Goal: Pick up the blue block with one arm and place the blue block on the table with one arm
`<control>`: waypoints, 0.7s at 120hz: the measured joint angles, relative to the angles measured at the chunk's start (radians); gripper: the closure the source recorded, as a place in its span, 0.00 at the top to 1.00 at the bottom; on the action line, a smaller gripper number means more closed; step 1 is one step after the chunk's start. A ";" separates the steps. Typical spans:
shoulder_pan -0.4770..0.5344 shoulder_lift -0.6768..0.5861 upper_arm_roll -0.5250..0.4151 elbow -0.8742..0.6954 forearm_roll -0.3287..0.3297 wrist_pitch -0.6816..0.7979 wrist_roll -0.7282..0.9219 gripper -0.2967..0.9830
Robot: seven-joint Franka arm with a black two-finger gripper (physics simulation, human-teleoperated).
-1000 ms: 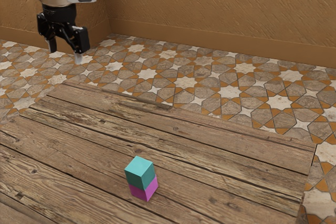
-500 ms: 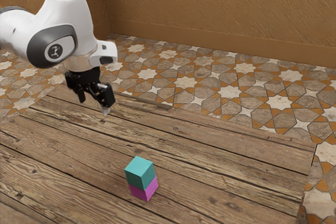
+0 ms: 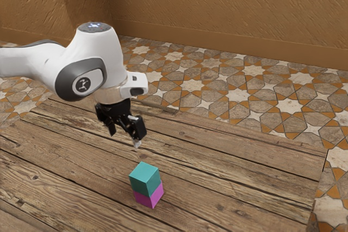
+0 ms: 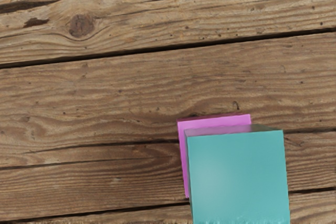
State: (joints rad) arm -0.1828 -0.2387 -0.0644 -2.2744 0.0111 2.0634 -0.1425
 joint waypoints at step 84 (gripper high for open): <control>-0.135 -0.085 0.000 -0.159 -0.044 0.071 -0.068 0.77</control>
State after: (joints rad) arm -0.3181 -0.3236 -0.0644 -2.4334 -0.0325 2.1346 -0.2105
